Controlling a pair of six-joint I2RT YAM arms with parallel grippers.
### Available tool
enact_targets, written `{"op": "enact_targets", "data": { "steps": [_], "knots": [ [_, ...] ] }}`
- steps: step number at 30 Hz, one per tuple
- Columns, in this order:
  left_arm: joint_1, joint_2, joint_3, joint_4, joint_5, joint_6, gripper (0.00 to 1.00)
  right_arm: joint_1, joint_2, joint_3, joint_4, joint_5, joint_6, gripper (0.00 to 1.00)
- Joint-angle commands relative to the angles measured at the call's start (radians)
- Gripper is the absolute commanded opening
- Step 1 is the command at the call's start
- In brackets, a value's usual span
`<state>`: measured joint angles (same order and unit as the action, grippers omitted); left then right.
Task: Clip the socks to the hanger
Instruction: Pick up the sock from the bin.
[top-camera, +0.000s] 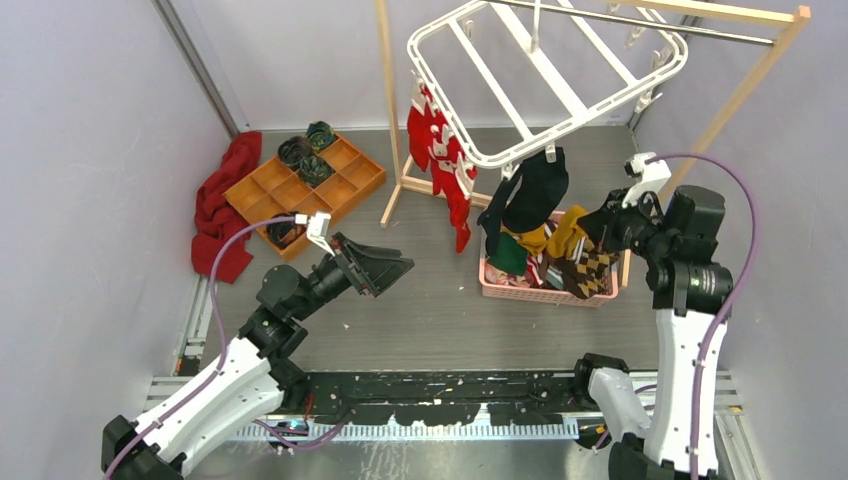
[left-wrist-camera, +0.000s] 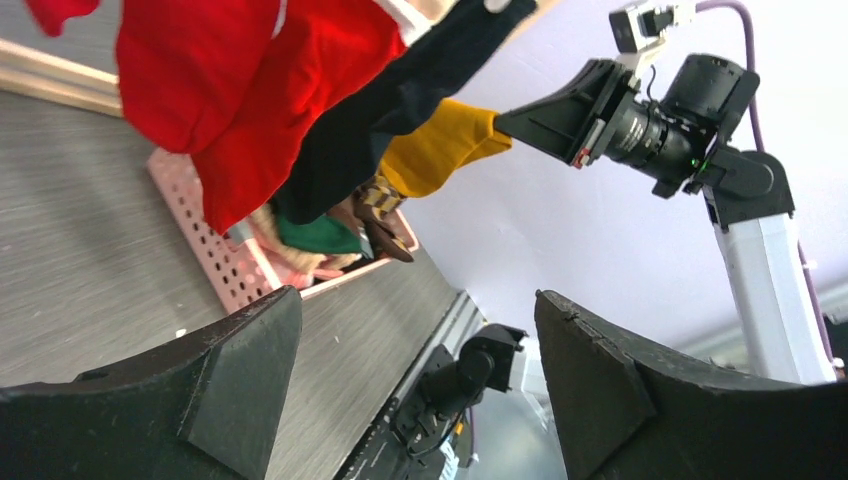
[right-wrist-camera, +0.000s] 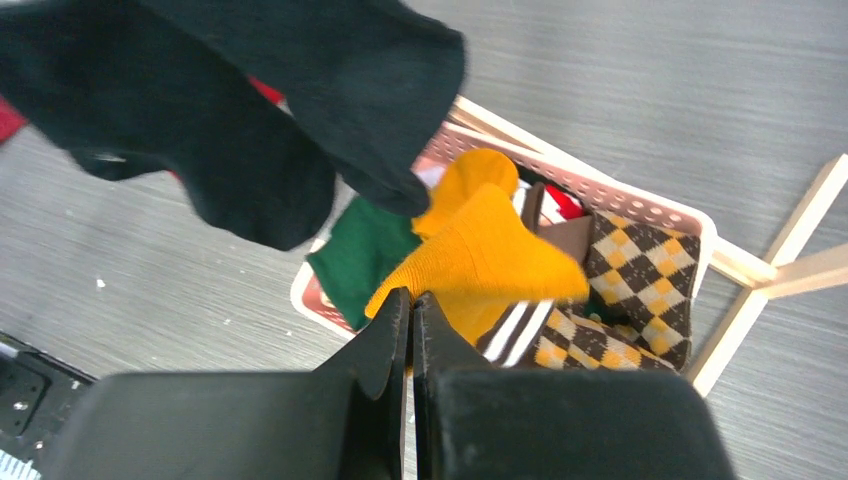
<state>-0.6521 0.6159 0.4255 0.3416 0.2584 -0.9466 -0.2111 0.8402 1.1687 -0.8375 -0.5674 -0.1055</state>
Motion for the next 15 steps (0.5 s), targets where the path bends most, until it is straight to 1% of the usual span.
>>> {"op": "enact_targets", "data": {
  "steps": [1, 5, 8, 9, 10, 12, 15],
  "knots": [
    [-0.01, 0.078, 0.047, 0.191, 0.157, 0.053, 0.85, -0.001, -0.069, 0.066, -0.008, -0.1, 0.055, 0.01],
    [-0.1, 0.139, 0.103, 0.194, 0.168, 0.196, 0.86, -0.001, -0.116, 0.072, -0.021, -0.189, 0.061, 0.01],
    [-0.212, 0.183, 0.14, 0.194, 0.14, 0.354, 0.87, 0.0, -0.134, 0.047, -0.021, -0.247, 0.1, 0.01],
    [-0.253, 0.199, 0.148, 0.194, 0.122, 0.386, 0.87, 0.0, -0.141, 0.033, -0.007, -0.27, 0.133, 0.01],
    [-0.292, 0.216, 0.157, 0.194, 0.098, 0.46, 0.87, -0.001, -0.151, 0.018, 0.015, -0.294, 0.172, 0.01],
    [-0.378, 0.259, 0.165, 0.206, 0.03, 0.561, 0.87, 0.0, -0.172, -0.017, 0.071, -0.335, 0.244, 0.01],
    [-0.479, 0.344, 0.173, 0.253, -0.085, 0.672, 0.87, 0.0, -0.206, -0.058, 0.141, -0.371, 0.341, 0.01]
  ]
}}
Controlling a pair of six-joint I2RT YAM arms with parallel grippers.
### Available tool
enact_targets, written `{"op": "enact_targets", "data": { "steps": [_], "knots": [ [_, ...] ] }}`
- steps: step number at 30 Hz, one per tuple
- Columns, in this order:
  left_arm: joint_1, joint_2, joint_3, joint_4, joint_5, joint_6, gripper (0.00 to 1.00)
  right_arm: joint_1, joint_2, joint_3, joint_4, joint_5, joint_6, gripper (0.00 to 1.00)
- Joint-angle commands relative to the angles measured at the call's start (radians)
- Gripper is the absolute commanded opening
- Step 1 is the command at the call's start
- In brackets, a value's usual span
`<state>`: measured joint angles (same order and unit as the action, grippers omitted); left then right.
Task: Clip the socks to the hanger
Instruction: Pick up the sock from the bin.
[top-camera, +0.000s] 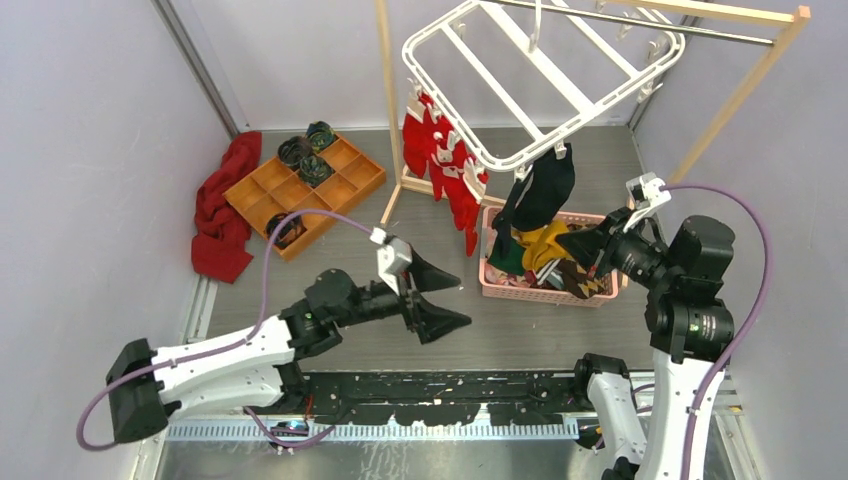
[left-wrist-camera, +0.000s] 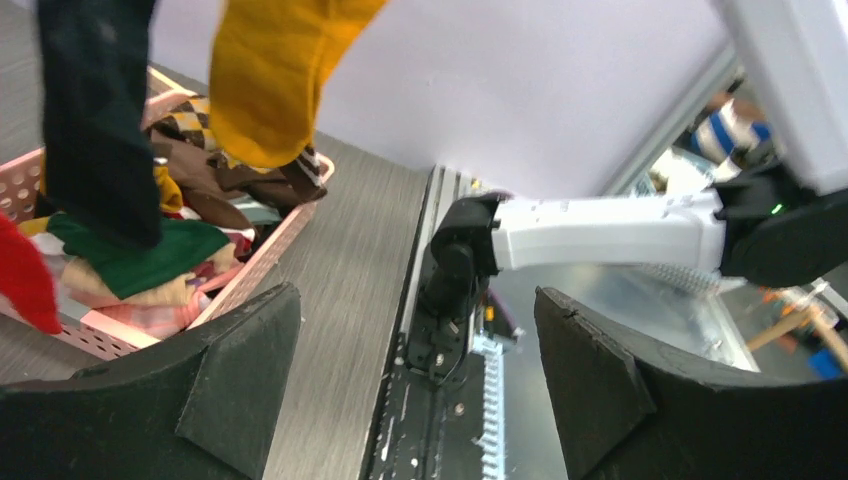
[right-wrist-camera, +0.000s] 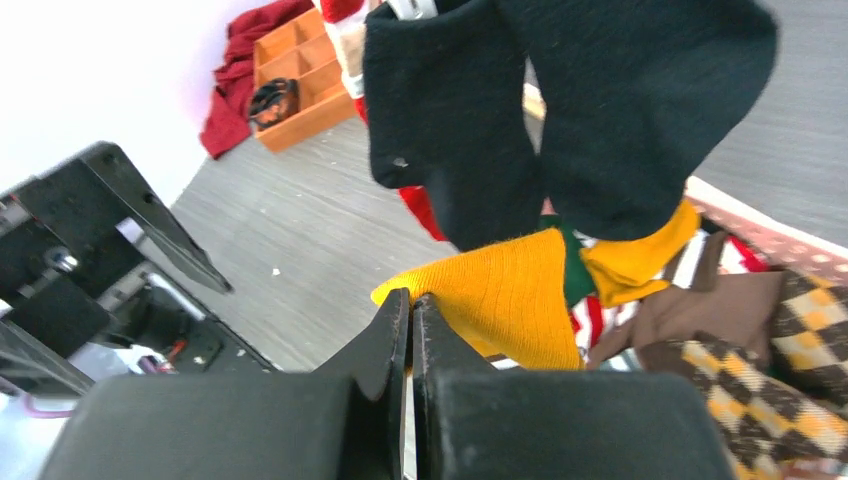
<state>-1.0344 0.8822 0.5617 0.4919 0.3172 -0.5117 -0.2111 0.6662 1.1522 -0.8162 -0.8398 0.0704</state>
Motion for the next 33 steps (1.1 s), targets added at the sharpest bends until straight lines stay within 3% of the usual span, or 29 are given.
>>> {"op": "enact_targets", "data": {
  "steps": [1, 8, 13, 26, 29, 33],
  "knots": [
    [-0.124, 0.109, 0.039, 0.13, -0.182, 0.262, 0.88, 0.0, -0.041, -0.052, 0.134, -0.105, 0.192, 0.01],
    [-0.231, 0.367, 0.065, 0.445, -0.373, 0.337, 0.89, 0.001, -0.095, -0.144, 0.254, -0.099, 0.385, 0.01],
    [-0.26, 0.536, 0.096, 0.576, -0.496, 0.331, 0.89, 0.001, -0.102, -0.178, 0.328, -0.094, 0.46, 0.01],
    [-0.26, 0.746, 0.249, 0.628, -0.646, 0.381, 0.87, 0.007, -0.11, -0.224, 0.421, -0.088, 0.539, 0.01],
    [-0.259, 0.769, 0.266, 0.639, -0.649, 0.381, 0.81, 0.009, -0.11, -0.225, 0.423, -0.087, 0.543, 0.01],
    [-0.256, 0.768, 0.274, 0.634, -0.648, 0.375, 0.63, 0.01, -0.109, -0.223, 0.426, -0.085, 0.547, 0.01]
  ]
}}
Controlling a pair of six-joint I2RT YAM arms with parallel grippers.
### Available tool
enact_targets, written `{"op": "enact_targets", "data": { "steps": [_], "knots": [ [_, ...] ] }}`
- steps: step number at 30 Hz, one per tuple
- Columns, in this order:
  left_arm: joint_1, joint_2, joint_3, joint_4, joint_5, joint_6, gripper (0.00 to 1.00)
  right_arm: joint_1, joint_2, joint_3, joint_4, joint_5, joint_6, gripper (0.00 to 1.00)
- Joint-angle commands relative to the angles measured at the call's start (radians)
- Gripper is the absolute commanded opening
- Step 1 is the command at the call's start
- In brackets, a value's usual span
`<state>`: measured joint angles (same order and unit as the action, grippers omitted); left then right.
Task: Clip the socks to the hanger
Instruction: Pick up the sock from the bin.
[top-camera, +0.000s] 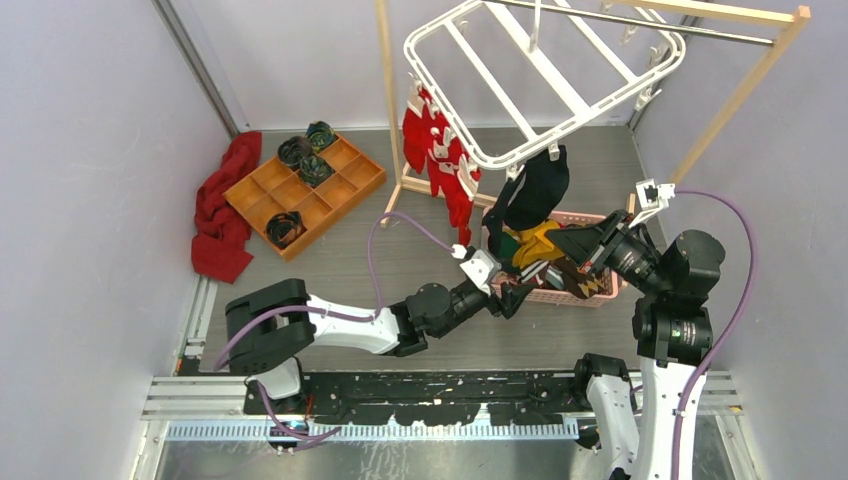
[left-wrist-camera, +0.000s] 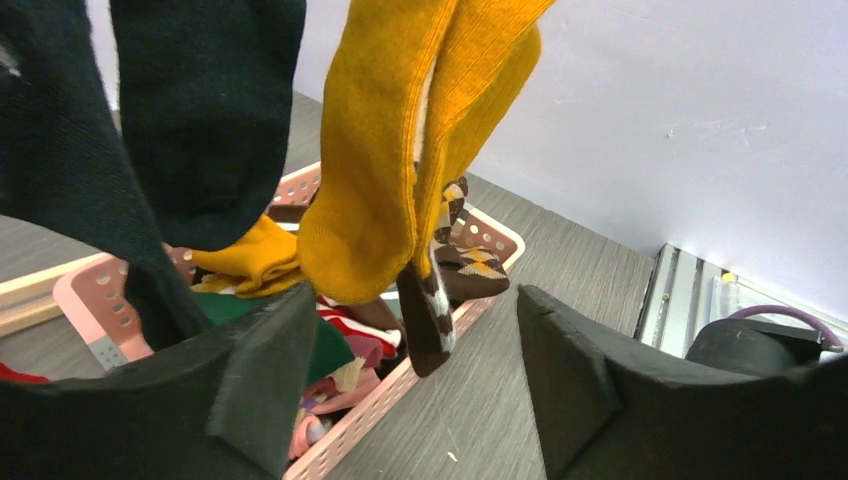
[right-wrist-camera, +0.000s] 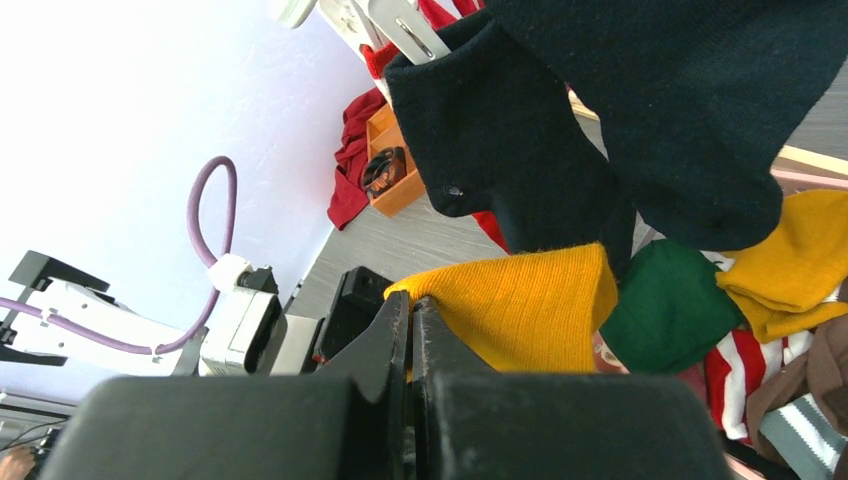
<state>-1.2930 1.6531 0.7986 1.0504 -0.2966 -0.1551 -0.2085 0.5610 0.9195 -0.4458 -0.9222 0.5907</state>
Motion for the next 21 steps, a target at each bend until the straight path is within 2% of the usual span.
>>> {"op": "enact_targets", "data": {
  "steps": [1, 2, 5, 9, 13, 18, 21],
  "knots": [
    [0.004, -0.006, 0.035, 0.075, -0.033, 0.013, 0.58, 0.008, -0.004, 0.01, 0.054, -0.003, 0.027, 0.01],
    [0.006, -0.009, 0.033, 0.073, -0.028, 0.006, 0.47, 0.008, -0.003, 0.011, 0.053, -0.003, 0.027, 0.01],
    [0.012, -0.015, 0.031, 0.067, -0.006, -0.012, 0.25, 0.009, -0.002, 0.012, 0.053, -0.003, 0.03, 0.01],
    [0.021, -0.029, 0.025, 0.059, 0.044, -0.035, 0.08, 0.009, -0.001, 0.01, 0.054, 0.0, 0.034, 0.01],
    [0.023, -0.044, -0.002, 0.067, 0.075, -0.057, 0.01, 0.012, -0.001, 0.01, 0.054, 0.005, 0.038, 0.01],
    [0.032, -0.062, -0.048, 0.116, 0.119, -0.099, 0.0, 0.015, 0.002, 0.003, 0.056, 0.005, 0.04, 0.01],
    [0.051, -0.096, -0.064, 0.091, 0.171, -0.167, 0.0, 0.017, 0.017, -0.001, 0.048, -0.013, 0.022, 0.04]
  ]
}}
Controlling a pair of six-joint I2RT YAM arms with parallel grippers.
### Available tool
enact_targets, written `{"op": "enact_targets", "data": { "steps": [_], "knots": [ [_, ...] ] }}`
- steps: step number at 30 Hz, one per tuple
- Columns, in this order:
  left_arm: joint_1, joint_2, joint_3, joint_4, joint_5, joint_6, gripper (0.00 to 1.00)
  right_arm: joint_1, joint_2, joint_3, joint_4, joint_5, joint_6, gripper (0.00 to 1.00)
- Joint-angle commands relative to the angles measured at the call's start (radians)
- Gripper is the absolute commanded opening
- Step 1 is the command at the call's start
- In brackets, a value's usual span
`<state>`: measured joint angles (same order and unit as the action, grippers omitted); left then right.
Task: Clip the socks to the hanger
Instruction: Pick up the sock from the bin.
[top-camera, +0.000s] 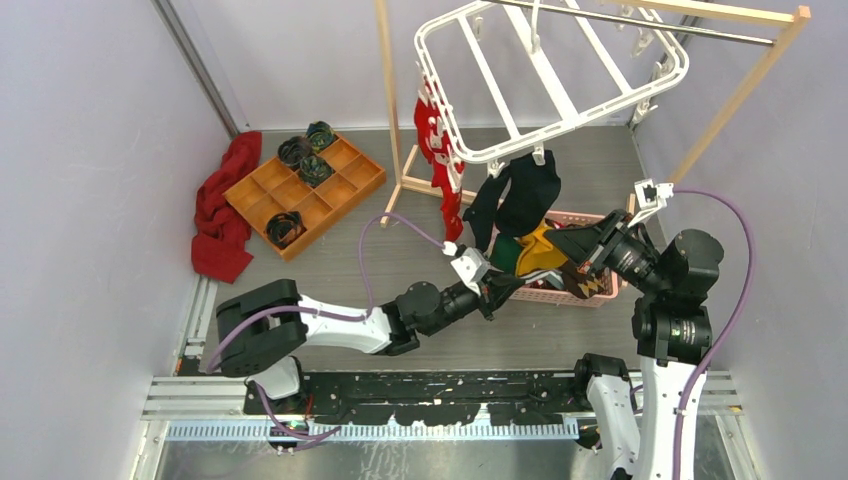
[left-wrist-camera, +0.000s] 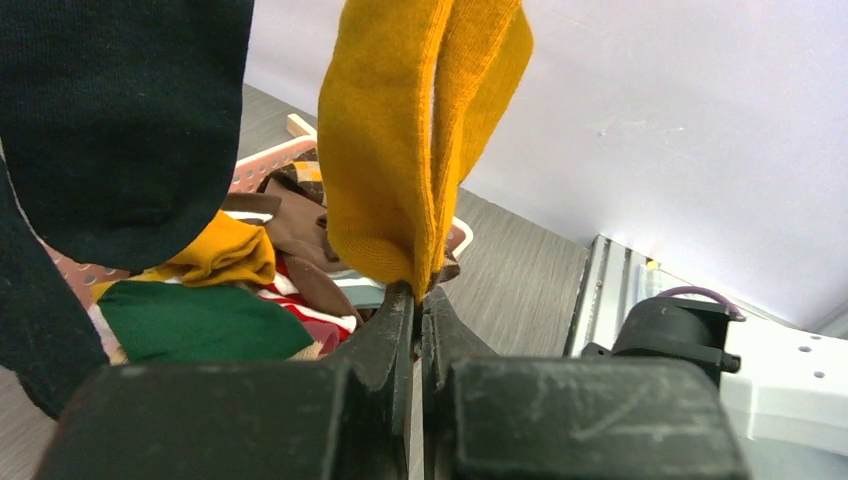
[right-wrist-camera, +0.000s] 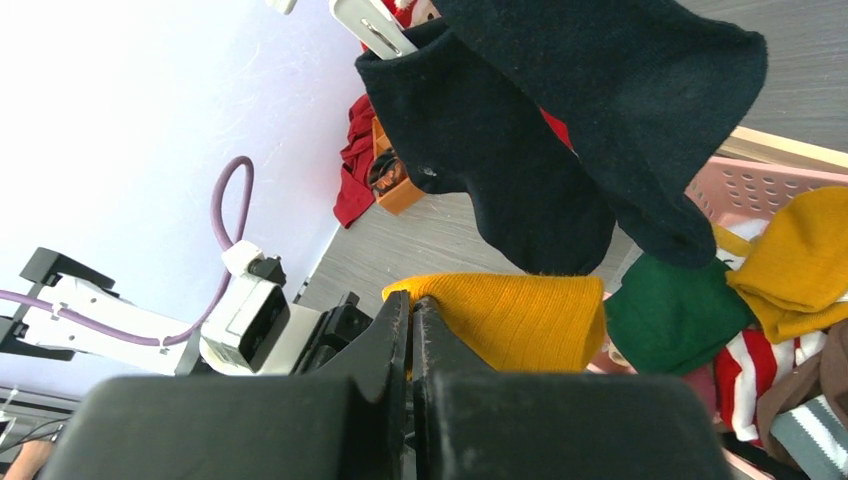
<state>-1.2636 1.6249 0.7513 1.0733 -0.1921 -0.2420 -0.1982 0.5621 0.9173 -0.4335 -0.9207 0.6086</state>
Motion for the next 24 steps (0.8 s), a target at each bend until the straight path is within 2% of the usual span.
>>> {"op": "enact_targets", "data": {
  "steps": [1, 6, 7, 10, 12, 17, 19, 21, 24],
  "knots": [
    [0.03, -0.082, -0.02, 0.054, 0.087, -0.112, 0.0, 0.008, 0.022, 0.004, 0.022, -0.02, -0.021, 0.07],
    [0.088, -0.165, -0.009, -0.091, 0.223, -0.335, 0.0, 0.014, 0.066, 0.033, -0.077, -0.054, -0.17, 0.41],
    [0.1, -0.182, -0.01, -0.12, 0.249, -0.386, 0.0, 0.014, 0.078, 0.047, -0.114, -0.063, -0.244, 0.51],
    [0.152, -0.229, -0.014, -0.213, 0.349, -0.569, 0.0, 0.014, 0.131, 0.127, -0.276, -0.059, -0.45, 0.69],
    [0.187, -0.259, -0.037, -0.234, 0.405, -0.688, 0.0, 0.014, 0.167, 0.188, -0.369, -0.056, -0.583, 0.77],
    [0.251, -0.333, -0.116, -0.247, 0.443, -0.967, 0.0, 0.015, 0.205, 0.254, -0.477, -0.164, -0.848, 0.86],
    [0.276, -0.354, -0.137, -0.284, 0.443, -1.081, 0.0, 0.014, 0.199, 0.251, -0.543, -0.28, -1.005, 0.88],
    [0.298, -0.365, -0.145, -0.315, 0.467, -1.176, 0.0, 0.015, 0.189, 0.248, -0.646, -0.327, -1.18, 0.92],
    [0.324, -0.373, -0.15, -0.36, 0.504, -1.298, 0.0, 0.021, 0.174, 0.227, -0.669, -0.322, -1.21, 0.93]
  ]
}}
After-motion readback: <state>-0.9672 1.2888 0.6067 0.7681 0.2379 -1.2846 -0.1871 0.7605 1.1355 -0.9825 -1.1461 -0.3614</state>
